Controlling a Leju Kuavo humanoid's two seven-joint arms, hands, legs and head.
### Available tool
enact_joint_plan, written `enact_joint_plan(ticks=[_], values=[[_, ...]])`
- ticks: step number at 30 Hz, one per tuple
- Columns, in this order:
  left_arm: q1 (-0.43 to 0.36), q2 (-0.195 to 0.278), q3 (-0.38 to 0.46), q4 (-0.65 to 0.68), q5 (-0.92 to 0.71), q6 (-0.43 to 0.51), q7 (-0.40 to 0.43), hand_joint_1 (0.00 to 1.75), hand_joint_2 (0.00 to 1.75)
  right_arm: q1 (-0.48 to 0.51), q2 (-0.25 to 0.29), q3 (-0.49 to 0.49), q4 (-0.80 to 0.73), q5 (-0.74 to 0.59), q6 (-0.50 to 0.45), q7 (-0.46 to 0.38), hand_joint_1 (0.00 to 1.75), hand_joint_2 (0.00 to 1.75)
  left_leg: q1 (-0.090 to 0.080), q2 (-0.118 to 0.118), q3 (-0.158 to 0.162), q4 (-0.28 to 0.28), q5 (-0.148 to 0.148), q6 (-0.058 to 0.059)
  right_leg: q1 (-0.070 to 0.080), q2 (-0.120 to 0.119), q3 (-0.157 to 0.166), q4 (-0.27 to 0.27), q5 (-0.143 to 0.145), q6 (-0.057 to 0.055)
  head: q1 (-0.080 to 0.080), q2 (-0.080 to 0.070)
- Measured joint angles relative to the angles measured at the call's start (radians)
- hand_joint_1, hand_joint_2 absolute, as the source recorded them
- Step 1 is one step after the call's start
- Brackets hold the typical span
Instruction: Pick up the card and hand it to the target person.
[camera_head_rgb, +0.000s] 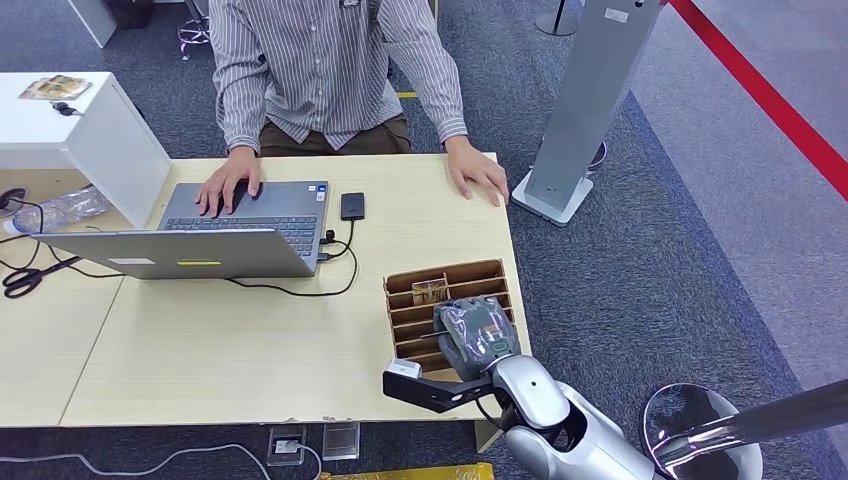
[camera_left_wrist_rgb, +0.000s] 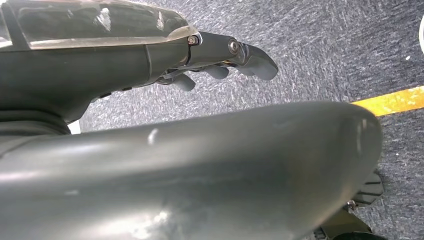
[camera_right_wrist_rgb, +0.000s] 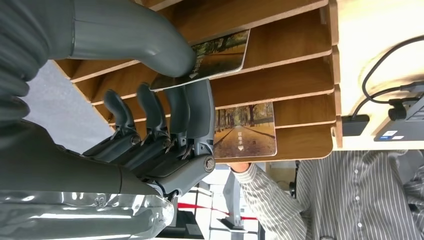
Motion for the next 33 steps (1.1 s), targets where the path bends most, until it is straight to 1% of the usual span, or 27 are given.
enact_joint_plan(ticks=[3,4,10,14,19,23,24,27,28,33], values=[[0.000,0.000,0.000,0.000,0.000,-0.005,0.001,0.00,1.75,0.001,0.002,0.000,0.001,-0.010,-0.001,-0.003,1.34,1.75,0.000,0.000,0.000,0.000,0.000,0.000,0.000,0.000,0.000,0.000,0.000,0.000,0.000,0.000],[0.000,0.000,0.000,0.000,0.000,-0.010,0.001,0.00,1.75,0.001,0.003,0.000,0.001,-0.013,-0.003,-0.004,1.31,1.75,0.000,0.000,0.000,0.000,0.000,0.000,0.000,0.000,0.000,0.000,0.000,0.000,0.000,0.000],[0.000,0.000,0.000,0.000,-0.002,-0.025,-0.009,0.00,1.75,0.004,0.005,-0.001,0.000,-0.038,-0.029,-0.008,1.31,1.75,0.000,0.000,0.000,0.000,0.000,0.000,0.000,0.000,0.000,0.000,0.000,0.000,0.000,0.000],[0.000,0.000,0.000,0.000,-0.001,-0.023,-0.004,0.00,1.75,0.002,0.004,-0.013,-0.014,-0.122,-0.032,-0.016,1.31,1.75,0.000,0.000,0.000,0.000,0.000,0.000,0.000,0.000,0.000,0.000,0.000,0.000,0.000,0.000],[0.001,0.002,0.000,0.000,0.001,-0.021,-0.003,0.00,1.75,-0.021,-0.013,-0.040,-0.066,-0.289,0.020,-0.014,1.31,1.75,0.000,0.000,0.000,0.000,0.000,0.000,0.000,0.000,0.000,0.000,0.000,0.000,0.000,0.000],[0.001,0.002,0.000,0.000,0.001,-0.021,-0.003,0.00,1.75,-0.028,-0.017,-0.045,-0.078,-0.317,0.030,-0.010,1.31,1.75,0.000,0.000,0.000,0.000,0.000,0.000,0.000,0.000,0.000,0.000,0.000,0.000,0.000,0.000],[0.001,0.003,0.000,0.000,0.002,-0.020,-0.003,0.00,1.75,-0.047,-0.030,-0.055,-0.109,-0.341,0.042,-0.001,1.31,1.75,0.000,0.000,0.000,0.000,0.000,0.000,0.000,0.000,0.000,0.000,0.000,0.000,0.000,0.000],[0.001,0.006,0.000,0.000,0.007,-0.018,-0.004,0.00,1.75,-0.145,-0.091,-0.096,-0.257,-0.425,0.094,0.034,1.31,1.75,0.000,0.000,0.000,0.000,0.000,0.000,0.000,0.000,0.000,0.000,0.000,0.000,0.001,0.000],[0.001,0.006,0.000,0.000,0.009,-0.018,-0.004,0.00,1.75,-0.166,-0.102,-0.102,-0.286,-0.431,0.102,0.039,1.31,1.75,0.000,0.000,0.000,0.000,0.000,0.000,0.000,0.000,0.000,0.000,0.000,0.000,0.000,0.000],[0.001,0.006,0.000,0.000,0.013,-0.018,-0.004,0.00,1.75,-0.222,-0.122,-0.119,-0.362,-0.426,0.103,0.041,1.31,1.75,0.000,0.000,0.000,0.000,0.000,0.000,0.000,0.000,0.000,0.000,0.000,0.000,0.000,0.000]])
